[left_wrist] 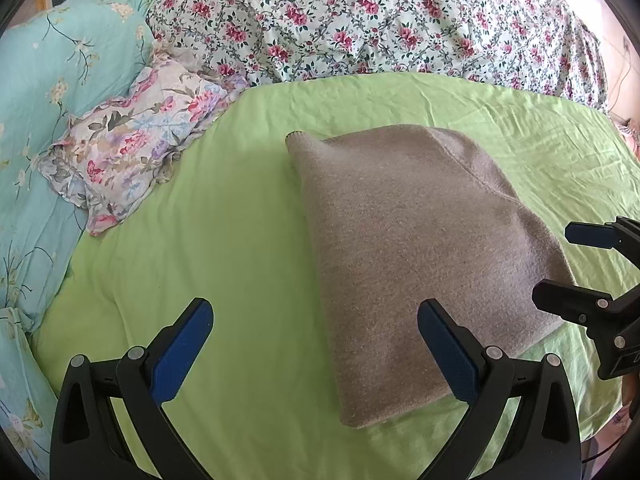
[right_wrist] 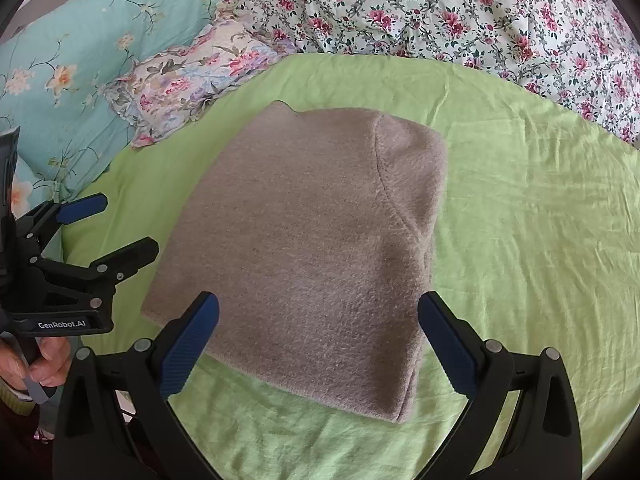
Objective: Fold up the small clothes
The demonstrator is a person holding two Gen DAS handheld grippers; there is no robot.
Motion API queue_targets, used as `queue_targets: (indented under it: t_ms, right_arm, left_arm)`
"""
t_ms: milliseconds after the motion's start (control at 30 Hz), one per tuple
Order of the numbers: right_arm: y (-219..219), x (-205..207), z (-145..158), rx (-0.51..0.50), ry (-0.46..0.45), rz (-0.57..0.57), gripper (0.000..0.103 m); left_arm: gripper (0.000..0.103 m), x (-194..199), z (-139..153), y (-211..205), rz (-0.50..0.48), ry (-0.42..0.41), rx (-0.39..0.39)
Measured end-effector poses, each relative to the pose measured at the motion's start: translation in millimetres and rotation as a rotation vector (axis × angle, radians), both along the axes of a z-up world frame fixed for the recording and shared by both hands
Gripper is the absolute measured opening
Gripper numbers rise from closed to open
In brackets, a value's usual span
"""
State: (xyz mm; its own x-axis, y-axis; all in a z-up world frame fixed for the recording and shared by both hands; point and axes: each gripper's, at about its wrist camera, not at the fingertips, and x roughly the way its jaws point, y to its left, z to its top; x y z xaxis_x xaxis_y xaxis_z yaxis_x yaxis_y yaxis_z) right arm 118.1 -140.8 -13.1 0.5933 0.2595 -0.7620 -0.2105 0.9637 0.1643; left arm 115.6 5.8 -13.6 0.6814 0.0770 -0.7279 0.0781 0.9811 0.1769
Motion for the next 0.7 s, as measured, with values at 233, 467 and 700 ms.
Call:
queue_targets:
  t_ms: [233,467,700]
  right_arm:
    - [-0.9,0.8,0.0,-0.001,0.001,0.003,0.100]
    - [-0.9,1.7,0.2,-0.004,0.002,0.005,0.100]
    - [-2.0,3.2,1.4,-0.005,0.000,0.005,0.100]
  left_arm:
    - [0.102,0.4,-1.6,0.6,0.008,0.006,-0.011]
    - [0.102,0.8,-2.0,0.8,0.008,0.007,-0.015]
    - [0.102,0.9,-1.4,-1.2,0.008,0.006,-0.016]
